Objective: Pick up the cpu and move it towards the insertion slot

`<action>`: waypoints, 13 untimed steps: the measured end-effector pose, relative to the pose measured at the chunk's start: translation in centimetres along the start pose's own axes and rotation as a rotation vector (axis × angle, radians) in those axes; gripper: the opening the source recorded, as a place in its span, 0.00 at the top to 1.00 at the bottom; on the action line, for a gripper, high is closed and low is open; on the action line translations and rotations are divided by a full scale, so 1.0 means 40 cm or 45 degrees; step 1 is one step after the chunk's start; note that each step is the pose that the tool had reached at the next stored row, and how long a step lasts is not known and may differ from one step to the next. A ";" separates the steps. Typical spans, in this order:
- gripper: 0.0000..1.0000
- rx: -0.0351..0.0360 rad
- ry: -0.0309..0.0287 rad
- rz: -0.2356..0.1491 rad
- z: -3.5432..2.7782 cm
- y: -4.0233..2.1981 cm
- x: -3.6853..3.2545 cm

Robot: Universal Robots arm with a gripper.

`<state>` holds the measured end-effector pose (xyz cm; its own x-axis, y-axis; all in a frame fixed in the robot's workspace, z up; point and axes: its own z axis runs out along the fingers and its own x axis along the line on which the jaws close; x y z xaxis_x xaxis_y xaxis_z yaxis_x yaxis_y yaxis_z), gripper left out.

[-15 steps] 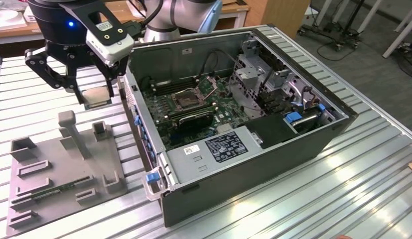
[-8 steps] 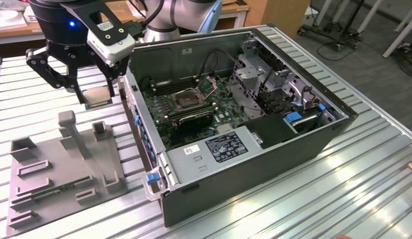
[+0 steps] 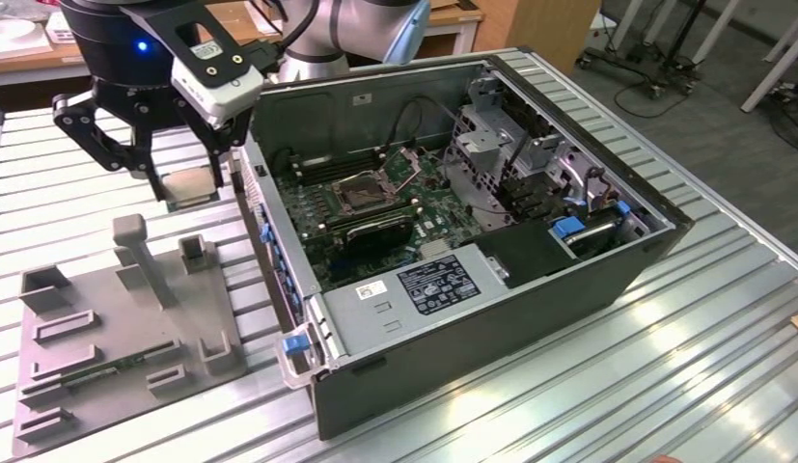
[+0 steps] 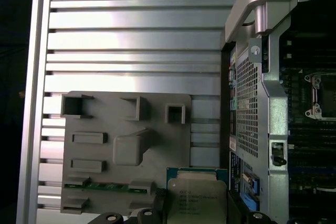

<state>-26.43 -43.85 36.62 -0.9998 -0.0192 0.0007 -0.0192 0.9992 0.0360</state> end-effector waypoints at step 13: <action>0.46 0.0000 0.0000 0.000 0.000 0.000 -0.012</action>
<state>-25.96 -43.85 36.61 -0.9998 -0.0191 0.0007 -0.0191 0.9992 0.0360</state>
